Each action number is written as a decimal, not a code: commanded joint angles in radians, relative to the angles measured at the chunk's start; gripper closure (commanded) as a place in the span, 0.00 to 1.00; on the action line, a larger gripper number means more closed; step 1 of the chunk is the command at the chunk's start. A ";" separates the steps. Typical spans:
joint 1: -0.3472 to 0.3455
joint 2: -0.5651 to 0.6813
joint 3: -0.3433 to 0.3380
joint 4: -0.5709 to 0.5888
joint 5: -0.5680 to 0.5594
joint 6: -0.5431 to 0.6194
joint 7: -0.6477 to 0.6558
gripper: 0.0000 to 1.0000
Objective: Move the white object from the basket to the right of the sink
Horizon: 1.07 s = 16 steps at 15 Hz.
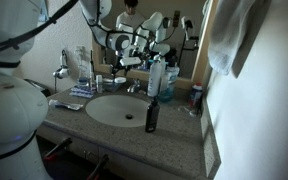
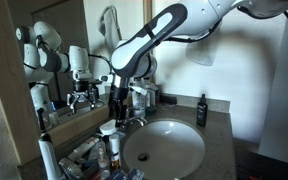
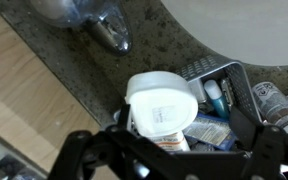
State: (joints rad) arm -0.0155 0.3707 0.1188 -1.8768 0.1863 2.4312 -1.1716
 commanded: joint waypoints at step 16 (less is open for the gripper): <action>0.002 0.058 0.022 0.012 -0.093 0.087 0.042 0.40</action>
State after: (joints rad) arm -0.0151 0.4238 0.1367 -1.8722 0.1246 2.4951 -1.1666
